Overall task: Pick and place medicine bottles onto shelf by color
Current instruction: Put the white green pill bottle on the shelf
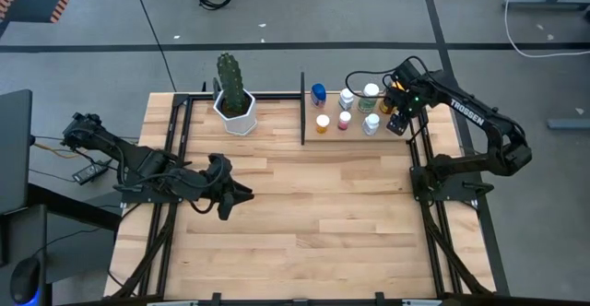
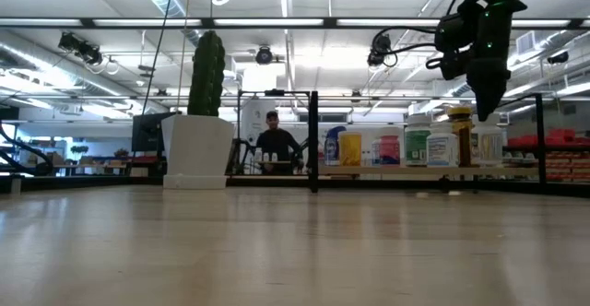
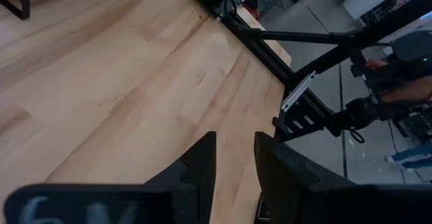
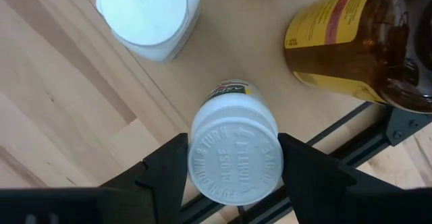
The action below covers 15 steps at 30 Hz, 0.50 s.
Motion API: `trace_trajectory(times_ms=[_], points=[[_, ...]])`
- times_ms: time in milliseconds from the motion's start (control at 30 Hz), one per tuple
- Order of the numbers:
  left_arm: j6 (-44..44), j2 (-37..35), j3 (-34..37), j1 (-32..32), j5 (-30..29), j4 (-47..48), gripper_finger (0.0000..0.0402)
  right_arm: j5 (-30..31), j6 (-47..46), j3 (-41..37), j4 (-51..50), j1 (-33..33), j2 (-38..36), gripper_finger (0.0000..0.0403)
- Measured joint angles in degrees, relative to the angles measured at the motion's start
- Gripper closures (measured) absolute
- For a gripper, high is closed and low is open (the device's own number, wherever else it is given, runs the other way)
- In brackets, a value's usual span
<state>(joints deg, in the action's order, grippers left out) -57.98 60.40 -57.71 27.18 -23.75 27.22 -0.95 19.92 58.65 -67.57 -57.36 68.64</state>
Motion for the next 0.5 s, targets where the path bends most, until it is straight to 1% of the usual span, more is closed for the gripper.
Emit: trace_trajectory(times_ms=[300,500], points=[[-1.1,0.0,0.0,0.0,0.0,0.0,0.0294,0.0,-0.3,0.0,-0.4,0.0,0.0,0.0183],[-1.1,0.0,0.0,0.0,0.0,0.0,0.0294,0.0,-0.2,0.0,-0.4,0.0,0.0,0.0171]])
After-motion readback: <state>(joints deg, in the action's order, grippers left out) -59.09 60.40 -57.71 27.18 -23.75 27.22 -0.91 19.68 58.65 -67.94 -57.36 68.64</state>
